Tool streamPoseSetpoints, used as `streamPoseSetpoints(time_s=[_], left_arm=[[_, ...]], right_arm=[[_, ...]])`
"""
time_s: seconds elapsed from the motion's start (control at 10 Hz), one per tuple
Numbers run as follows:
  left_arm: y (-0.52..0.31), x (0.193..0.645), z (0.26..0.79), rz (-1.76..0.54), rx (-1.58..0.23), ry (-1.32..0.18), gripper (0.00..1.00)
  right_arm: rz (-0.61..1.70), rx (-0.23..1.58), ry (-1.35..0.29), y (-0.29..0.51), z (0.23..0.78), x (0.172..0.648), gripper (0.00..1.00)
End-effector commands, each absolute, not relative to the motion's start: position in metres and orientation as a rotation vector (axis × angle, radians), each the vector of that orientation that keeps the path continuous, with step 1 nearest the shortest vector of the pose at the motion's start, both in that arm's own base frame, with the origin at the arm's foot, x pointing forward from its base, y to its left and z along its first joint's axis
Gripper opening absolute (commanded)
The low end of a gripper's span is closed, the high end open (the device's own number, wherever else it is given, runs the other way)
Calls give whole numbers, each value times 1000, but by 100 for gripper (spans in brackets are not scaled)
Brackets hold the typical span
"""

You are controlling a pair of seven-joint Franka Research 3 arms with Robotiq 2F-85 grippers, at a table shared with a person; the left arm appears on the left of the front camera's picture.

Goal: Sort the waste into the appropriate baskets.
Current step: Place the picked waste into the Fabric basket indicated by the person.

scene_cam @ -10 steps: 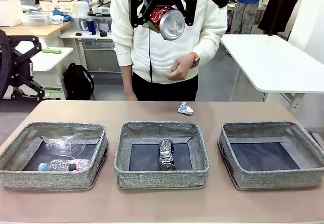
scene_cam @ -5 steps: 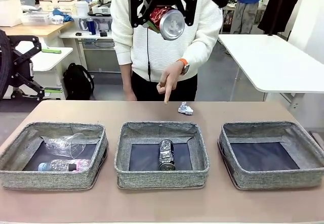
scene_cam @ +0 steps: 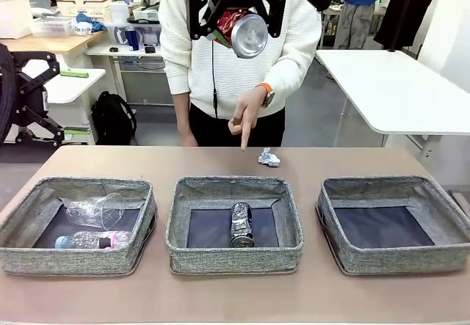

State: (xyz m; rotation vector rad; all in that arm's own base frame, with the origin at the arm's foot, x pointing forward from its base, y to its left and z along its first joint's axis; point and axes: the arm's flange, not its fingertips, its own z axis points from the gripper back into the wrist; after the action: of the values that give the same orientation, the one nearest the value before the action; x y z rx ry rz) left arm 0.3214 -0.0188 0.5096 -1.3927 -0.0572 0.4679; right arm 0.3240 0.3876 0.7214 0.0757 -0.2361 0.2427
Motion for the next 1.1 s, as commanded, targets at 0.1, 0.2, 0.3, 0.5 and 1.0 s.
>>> streamPoseSetpoints(time_s=[0.1,0.2,0.3,0.5,1.0], left_arm=[[-20,322,513,480,-1410,-58,100],[-20,322,513,480,-1410,-58,100],[-20,322,513,480,-1410,-58,100],[-20,322,513,480,-1410,-58,100],[-20,322,513,480,-1410,-58,100]], right_arm=[[176,67,-109,390,650,342,6],[163,75,-56,400,609,337,6],[36,-29,-63,411,560,335,6],[105,-45,85,420,482,330,6],[-5,8,-197,401,485,342,6]])
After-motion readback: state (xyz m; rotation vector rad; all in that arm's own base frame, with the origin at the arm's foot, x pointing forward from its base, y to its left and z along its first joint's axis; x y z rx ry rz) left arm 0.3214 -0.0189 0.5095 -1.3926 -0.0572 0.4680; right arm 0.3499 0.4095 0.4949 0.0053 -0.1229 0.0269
